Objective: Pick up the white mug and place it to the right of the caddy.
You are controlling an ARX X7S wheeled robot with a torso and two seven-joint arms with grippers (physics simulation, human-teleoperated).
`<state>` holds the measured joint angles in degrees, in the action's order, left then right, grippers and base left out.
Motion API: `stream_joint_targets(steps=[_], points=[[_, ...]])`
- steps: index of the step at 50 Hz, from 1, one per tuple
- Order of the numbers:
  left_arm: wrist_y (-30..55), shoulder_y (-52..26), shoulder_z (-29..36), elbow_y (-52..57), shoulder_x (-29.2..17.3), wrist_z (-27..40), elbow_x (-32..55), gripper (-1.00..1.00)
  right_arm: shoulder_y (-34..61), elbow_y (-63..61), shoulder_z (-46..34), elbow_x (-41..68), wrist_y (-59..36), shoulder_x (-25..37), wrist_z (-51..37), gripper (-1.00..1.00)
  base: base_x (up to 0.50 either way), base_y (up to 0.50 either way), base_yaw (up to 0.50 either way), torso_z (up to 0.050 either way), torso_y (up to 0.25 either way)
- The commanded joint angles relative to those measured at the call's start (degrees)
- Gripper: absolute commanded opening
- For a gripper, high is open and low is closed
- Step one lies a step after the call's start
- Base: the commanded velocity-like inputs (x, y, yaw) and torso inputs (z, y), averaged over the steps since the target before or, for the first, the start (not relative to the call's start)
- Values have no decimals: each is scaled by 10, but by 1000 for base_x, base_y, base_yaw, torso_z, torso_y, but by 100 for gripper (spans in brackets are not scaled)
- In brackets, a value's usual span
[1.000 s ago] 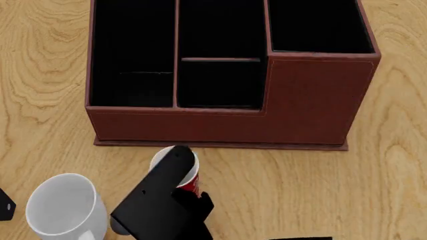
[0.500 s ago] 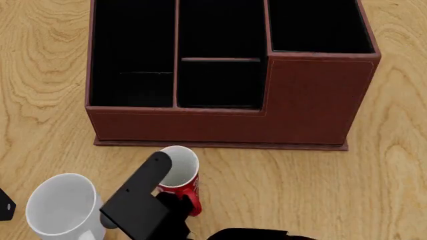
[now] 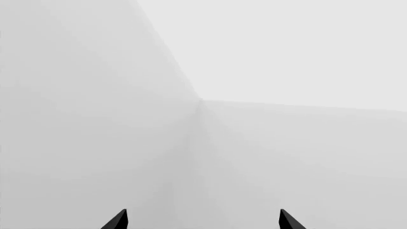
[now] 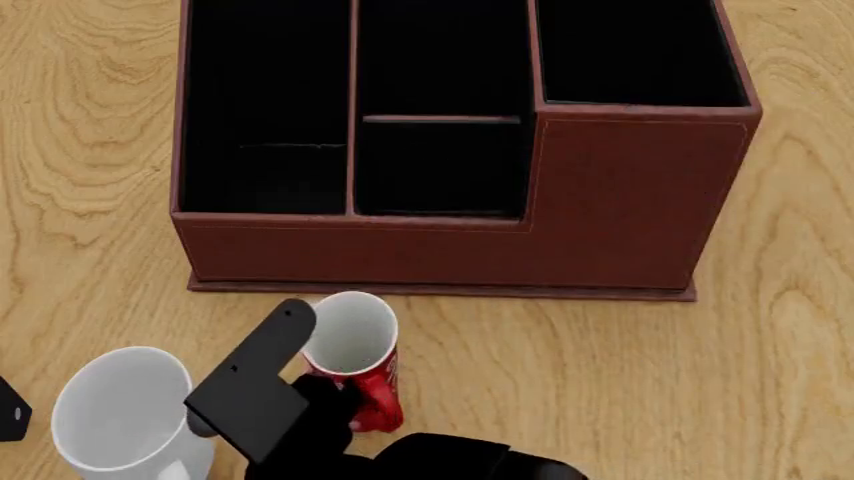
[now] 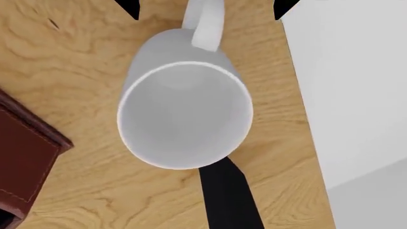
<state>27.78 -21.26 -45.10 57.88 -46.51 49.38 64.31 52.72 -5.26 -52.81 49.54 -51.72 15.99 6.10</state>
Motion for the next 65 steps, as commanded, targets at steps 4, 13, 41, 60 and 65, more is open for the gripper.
stream_joint_targets(steps=[4,13,41,60,65], points=[[-9,14,-4,-3,5,-6,-5,100,-3,71,-37,-39,33,-30,29,100,0,0,0,0,0],[-13,18,0,-7,8,-12,-15,100,-5,109,-51,-51,45,-43,43,100,0,0,0,0,0],[-25,22,26,-18,18,-23,-49,100,-9,187,-73,-71,80,-66,74,-100,0,0,0,0,0],[-25,31,8,-8,5,-8,-24,100,1,70,-38,-24,37,-29,26,-100,1,0,1,0,0],[-27,27,12,-8,1,-4,-23,100,3,23,-21,-3,19,-12,6,-100,0,0,0,0,0]])
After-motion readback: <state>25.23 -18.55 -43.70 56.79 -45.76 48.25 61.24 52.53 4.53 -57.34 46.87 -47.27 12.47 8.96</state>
